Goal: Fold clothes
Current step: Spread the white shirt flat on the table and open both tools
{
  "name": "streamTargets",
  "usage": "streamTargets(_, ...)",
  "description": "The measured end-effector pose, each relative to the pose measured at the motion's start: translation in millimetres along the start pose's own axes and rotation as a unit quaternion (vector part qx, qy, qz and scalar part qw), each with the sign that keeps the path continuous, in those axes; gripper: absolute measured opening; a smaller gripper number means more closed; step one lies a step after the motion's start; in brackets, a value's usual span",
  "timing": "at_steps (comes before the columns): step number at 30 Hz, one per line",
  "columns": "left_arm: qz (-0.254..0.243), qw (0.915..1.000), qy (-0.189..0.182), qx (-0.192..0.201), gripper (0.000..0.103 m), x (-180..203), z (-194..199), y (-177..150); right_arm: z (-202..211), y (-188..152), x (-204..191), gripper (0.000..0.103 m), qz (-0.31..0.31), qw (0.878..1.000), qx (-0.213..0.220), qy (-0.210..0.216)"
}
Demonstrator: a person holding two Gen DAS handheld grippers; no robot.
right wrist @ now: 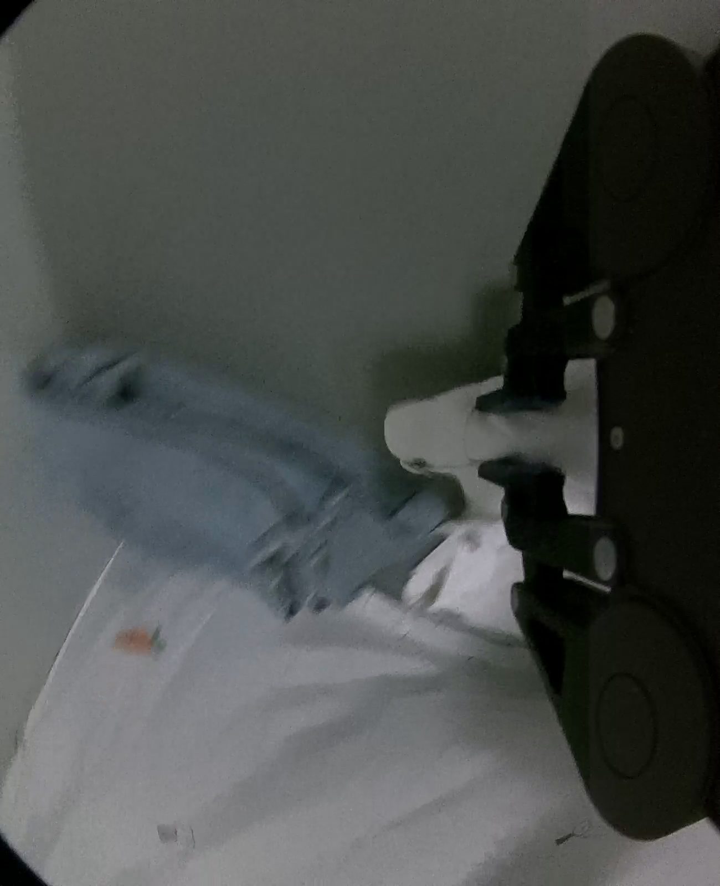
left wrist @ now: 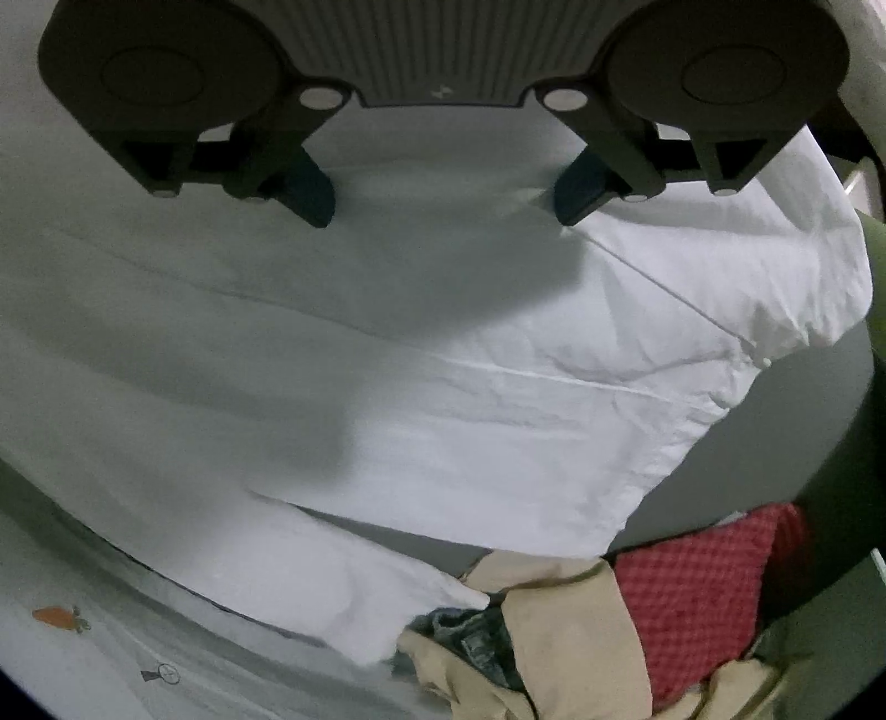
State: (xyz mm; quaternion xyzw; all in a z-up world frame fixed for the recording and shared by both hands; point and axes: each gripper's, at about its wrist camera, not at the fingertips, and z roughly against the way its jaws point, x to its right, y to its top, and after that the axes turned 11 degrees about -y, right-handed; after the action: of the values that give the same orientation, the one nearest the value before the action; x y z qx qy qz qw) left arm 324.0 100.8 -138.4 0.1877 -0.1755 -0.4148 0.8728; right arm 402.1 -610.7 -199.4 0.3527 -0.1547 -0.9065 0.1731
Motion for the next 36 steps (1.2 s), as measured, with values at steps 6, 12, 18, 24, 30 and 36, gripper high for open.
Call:
streamTargets(6,0.005,1.0000,0.005,-0.006,0.091,2,-3,1,12,-18,-26,0.018,0.219,0.969,0.067,-0.088)
streamTargets(12,0.024,0.9992,0.009,-0.031,0.093,3,-7,9,3,-22,-25,0.047,0.267,0.951,0.048,-0.151)
streamTargets(18,0.059,0.9982,-0.009,-0.008,0.093,3,-5,29,7,-2,-78,0.049,0.358,0.921,0.115,-0.100)
streamTargets(24,0.080,0.9965,0.018,-0.016,0.093,10,-29,58,-52,8,-134,0.055,0.405,0.912,0.069,-0.007)
streamTargets(30,0.061,0.9975,0.034,-0.010,0.097,20,-39,62,-133,6,-178,0.068,0.432,0.901,0.019,0.030)
streamTargets(36,0.061,0.9975,0.030,-0.020,0.100,18,-40,64,-179,-7,-200,0.065,0.438,0.899,0.001,0.004)
